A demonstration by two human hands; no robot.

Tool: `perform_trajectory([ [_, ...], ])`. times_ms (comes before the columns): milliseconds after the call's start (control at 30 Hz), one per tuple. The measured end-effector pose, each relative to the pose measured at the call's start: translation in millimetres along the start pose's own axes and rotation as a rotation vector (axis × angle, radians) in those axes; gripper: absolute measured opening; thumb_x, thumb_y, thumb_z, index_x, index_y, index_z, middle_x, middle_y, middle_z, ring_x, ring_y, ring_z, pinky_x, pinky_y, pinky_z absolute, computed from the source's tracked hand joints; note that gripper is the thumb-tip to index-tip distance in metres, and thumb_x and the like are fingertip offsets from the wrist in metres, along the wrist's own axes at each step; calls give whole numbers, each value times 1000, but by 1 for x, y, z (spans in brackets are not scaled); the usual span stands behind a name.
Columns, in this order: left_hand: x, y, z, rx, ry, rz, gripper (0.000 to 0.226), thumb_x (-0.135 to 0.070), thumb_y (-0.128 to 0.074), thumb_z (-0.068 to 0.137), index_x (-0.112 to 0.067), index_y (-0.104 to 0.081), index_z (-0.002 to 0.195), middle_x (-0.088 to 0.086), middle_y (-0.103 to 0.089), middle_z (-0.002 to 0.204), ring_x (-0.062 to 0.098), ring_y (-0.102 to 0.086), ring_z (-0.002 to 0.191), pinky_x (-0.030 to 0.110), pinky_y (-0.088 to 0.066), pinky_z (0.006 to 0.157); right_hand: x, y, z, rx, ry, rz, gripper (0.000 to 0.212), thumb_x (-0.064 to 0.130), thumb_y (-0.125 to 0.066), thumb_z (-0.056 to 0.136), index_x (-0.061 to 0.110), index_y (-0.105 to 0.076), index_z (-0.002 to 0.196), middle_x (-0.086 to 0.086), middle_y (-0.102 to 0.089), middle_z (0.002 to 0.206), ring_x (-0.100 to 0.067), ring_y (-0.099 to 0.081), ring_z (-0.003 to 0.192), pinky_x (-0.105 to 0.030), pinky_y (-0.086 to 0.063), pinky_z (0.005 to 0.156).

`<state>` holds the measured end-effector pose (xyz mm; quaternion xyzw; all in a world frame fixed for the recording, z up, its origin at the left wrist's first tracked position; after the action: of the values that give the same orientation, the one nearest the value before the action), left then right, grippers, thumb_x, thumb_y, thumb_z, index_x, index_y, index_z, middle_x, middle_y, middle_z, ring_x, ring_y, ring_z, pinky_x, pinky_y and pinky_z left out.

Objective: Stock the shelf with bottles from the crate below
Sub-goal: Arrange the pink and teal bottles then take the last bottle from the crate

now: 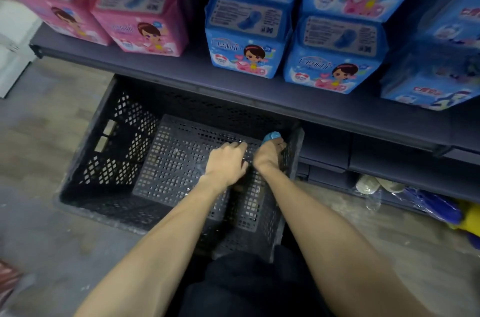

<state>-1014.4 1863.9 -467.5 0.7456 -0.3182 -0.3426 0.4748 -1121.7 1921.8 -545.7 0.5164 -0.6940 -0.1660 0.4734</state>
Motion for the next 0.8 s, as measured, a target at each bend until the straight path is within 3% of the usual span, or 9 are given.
perform_trajectory([
  [100, 3, -3, 1, 17, 7, -14, 29, -34, -54, 90, -17, -50, 114, 6, -61, 109, 28, -57, 103, 39, -50, 76, -3, -7, 5, 7, -21, 17, 53, 30, -11, 109, 6, -17, 155, -17, -26, 160, -38, -39, 138, -42, -27, 113],
  [267, 10, -9, -3, 12, 55, -49, 26, -32, -52, 90, -18, -51, 112, 6, -63, 108, 29, -60, 99, 39, -51, 76, -14, -6, 6, 54, -109, -34, 55, 39, -12, 108, 14, -25, 155, -16, -37, 155, -35, -40, 138, -43, -24, 115],
  [367, 12, -13, -8, 39, 79, -50, 26, -32, -52, 91, -18, -51, 113, 7, -64, 109, 30, -61, 99, 39, -49, 76, -16, -15, 7, 119, -236, 73, 46, 23, -22, 107, 6, -36, 147, -20, -42, 149, -39, -46, 133, -46, -32, 113],
  [433, 16, -18, -13, 50, 88, -49, 27, -32, -53, 91, -19, -51, 113, 6, -64, 110, 29, -61, 100, 39, -50, 76, -16, -13, 6, 132, -264, 74, 39, 10, -40, 103, 0, -43, 141, -22, -44, 144, -40, -49, 129, -43, -40, 107],
  [500, 19, -24, -16, 66, 95, -53, 27, -33, -53, 91, -20, -50, 115, 5, -64, 112, 28, -61, 100, 39, -51, 77, -16, -12, 6, 165, -208, 20, 38, 5, -50, 98, -2, -52, 135, -20, -50, 140, -38, -53, 125, -40, -45, 103],
  [600, 24, -29, -20, 95, 99, -70, 29, -33, -53, 91, -20, -50, 117, 5, -64, 113, 28, -61, 101, 39, -51, 78, -13, -6, 0, 197, -98, -20, 29, 12, -46, 95, 6, -66, 116, -17, -65, 122, -36, -61, 109, -39, -50, 90],
  [667, 27, -27, -21, 71, 110, -94, 26, -32, -53, 91, -20, -51, 114, 5, -64, 112, 28, -61, 100, 38, -50, 78, -11, -3, -5, 201, -12, -89, 22, 10, -54, 91, 12, -67, 109, -17, -69, 113, -34, -66, 99, -34, -50, 80],
  [800, 36, -18, -22, 13, 115, -126, 23, -31, -51, 90, -19, -54, 109, 3, -65, 109, 27, -62, 98, 36, -48, 77, -3, 10, -17, 255, 118, -211, 31, 8, -74, 82, 18, -66, 110, -13, -70, 110, -28, -67, 96, -29, -51, 83],
])
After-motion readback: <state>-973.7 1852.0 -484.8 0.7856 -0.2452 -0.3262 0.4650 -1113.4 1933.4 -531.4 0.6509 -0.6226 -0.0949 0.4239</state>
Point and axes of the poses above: each hand's wrist, its own z-axis towards the middle knuckle, its own y-axis out of the back of the hand, x = y × z, the point moved 2 cm from there along z, towards the middle knuckle
